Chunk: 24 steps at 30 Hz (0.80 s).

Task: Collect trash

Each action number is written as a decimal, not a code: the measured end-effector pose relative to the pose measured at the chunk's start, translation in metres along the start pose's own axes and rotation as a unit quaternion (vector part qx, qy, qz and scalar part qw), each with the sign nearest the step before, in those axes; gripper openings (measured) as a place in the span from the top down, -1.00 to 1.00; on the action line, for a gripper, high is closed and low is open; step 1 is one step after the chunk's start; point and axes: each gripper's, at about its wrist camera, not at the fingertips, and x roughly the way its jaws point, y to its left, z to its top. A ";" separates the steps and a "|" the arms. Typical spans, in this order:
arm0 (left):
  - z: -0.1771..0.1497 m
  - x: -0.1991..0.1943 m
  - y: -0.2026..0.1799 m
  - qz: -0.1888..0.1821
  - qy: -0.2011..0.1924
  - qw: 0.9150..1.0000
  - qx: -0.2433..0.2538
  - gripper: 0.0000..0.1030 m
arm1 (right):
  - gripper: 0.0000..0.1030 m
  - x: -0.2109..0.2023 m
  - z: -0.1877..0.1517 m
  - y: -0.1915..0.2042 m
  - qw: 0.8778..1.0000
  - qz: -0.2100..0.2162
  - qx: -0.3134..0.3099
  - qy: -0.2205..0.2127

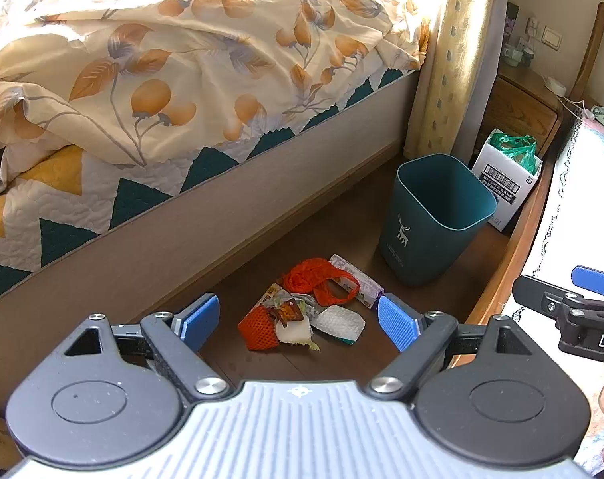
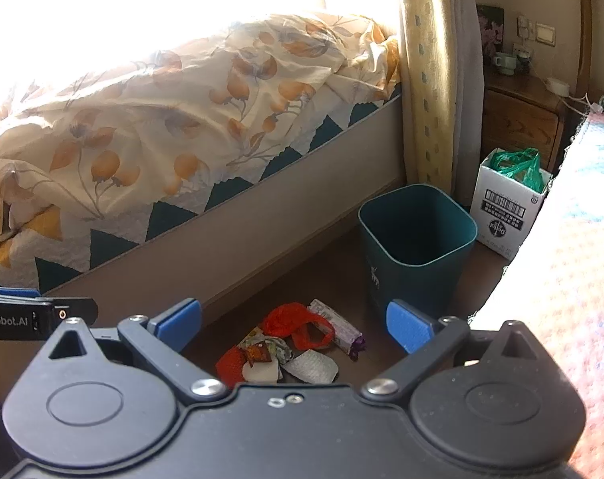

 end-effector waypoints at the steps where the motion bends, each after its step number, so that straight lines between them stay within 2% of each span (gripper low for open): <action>1: -0.001 0.000 -0.001 0.000 0.000 1.000 0.000 -0.70 | -0.93 0.001 0.000 0.000 1.000 -0.001 0.002 0.002; 24: -0.005 0.002 -0.004 0.002 0.000 1.000 -0.001 -0.70 | -0.87 0.004 -0.001 0.000 1.000 -0.004 0.002 0.008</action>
